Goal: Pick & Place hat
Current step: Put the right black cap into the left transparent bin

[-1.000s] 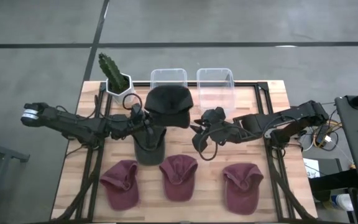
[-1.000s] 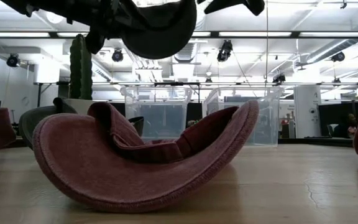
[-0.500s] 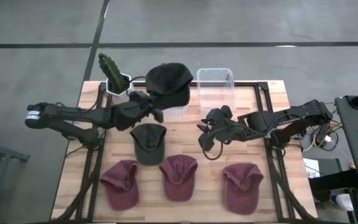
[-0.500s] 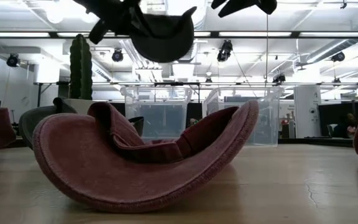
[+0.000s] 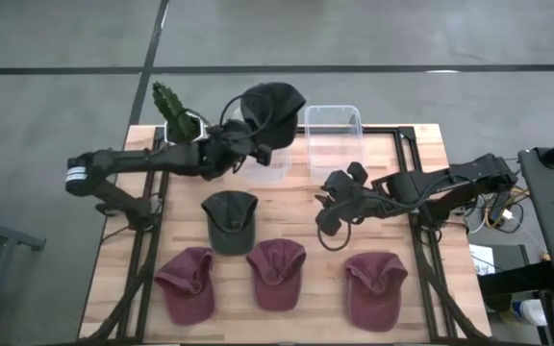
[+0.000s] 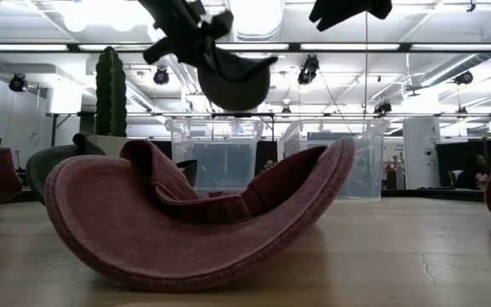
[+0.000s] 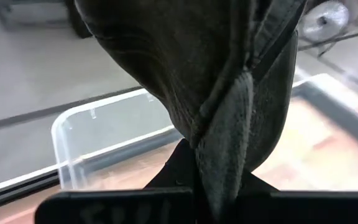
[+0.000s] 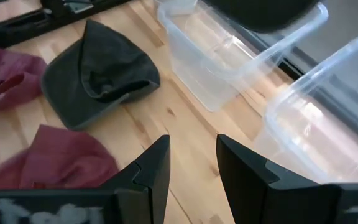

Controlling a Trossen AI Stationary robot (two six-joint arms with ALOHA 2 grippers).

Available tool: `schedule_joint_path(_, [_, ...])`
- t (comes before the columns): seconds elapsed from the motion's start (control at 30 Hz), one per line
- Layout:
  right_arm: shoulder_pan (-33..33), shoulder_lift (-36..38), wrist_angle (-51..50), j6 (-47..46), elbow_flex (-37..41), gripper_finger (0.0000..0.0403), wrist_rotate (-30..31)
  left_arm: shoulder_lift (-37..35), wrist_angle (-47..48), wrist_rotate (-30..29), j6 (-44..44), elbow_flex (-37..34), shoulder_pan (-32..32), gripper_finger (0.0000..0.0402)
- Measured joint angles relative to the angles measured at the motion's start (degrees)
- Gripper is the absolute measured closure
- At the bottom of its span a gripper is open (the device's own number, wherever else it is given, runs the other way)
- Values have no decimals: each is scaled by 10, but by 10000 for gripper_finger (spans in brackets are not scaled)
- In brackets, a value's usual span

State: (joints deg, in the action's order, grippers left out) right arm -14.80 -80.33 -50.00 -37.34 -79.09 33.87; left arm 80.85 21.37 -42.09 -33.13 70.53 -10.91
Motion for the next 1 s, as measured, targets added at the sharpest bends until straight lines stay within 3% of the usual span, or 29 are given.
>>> schedule_joint_path(0.3, [-31, 59, 5, 127, 4, 280, 10, 28, 62, 40, -76, 12, -35, 397])
schedule_joint_path(0.5, [-53, 117, 66, 207, 36, 280, 22, 26, 109, 42, -118, 11, -45, 397])
schedule_joint_path(0.67, [-57, 158, 98, 212, 72, 280, 22, 31, 113, 79, -138, 11, -52, 397])
schedule_joint_path(1.0, [-57, 177, 135, 205, 113, 280, 17, 32, 123, 83, -155, 11, -59, 397])
